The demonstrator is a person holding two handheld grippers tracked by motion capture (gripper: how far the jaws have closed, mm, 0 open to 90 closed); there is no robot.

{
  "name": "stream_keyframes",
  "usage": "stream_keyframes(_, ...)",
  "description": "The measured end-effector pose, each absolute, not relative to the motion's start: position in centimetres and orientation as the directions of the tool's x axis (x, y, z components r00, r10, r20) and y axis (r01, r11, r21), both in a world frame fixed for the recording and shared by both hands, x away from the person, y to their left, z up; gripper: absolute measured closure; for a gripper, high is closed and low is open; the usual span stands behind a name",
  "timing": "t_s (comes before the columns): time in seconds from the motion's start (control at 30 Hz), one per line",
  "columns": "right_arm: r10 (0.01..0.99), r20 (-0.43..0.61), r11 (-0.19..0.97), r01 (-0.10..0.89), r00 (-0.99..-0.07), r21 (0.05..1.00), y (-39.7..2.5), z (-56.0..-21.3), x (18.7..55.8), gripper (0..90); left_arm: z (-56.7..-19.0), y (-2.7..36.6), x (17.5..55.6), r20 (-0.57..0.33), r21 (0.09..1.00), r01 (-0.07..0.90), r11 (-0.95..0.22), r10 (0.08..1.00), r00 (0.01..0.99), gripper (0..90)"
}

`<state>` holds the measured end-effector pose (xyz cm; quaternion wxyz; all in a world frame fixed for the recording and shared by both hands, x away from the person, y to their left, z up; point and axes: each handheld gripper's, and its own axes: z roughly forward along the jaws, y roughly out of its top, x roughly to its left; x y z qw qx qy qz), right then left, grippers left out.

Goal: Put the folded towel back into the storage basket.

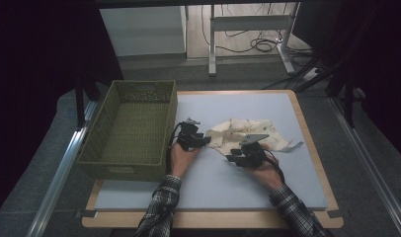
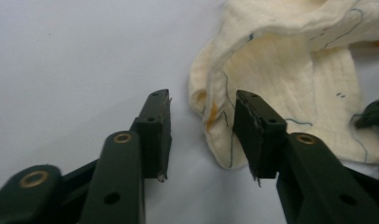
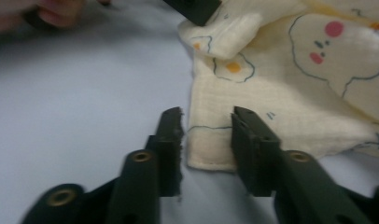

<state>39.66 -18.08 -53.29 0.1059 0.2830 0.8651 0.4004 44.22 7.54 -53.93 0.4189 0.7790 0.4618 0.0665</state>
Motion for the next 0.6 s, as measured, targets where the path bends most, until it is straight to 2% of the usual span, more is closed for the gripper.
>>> stream_keyframes(0.07,0.567,-0.011,0.55,0.369,-0.823,0.749,-17.8,-53.2,39.3,81.6,-54.0,7.7,44.2,-0.297,0.71,0.667,-0.228,0.762,0.576,69.1)
stream_keyframes(0.13,0.545,-0.041,0.573,0.336,-0.838,0.747,-17.9,-53.1,39.0,86.8,-54.0,7.6,44.1,-0.293,0.707,0.664,-0.246,0.753,0.59,80.5)
stream_keyframes(0.2,0.535,-0.051,0.586,0.327,-0.844,0.742,-18.2,-52.9,38.7,88.0,-53.8,7.5,43.8,-0.294,0.714,0.654,-0.249,0.741,0.604,86.0)
stream_keyframes(0.6,0.582,-0.032,0.559,0.372,-0.812,0.741,-25.5,-51.4,34.8,88.1,-53.1,6.7,40.3,-0.268,0.733,0.613,-0.296,0.703,0.659,87.0)
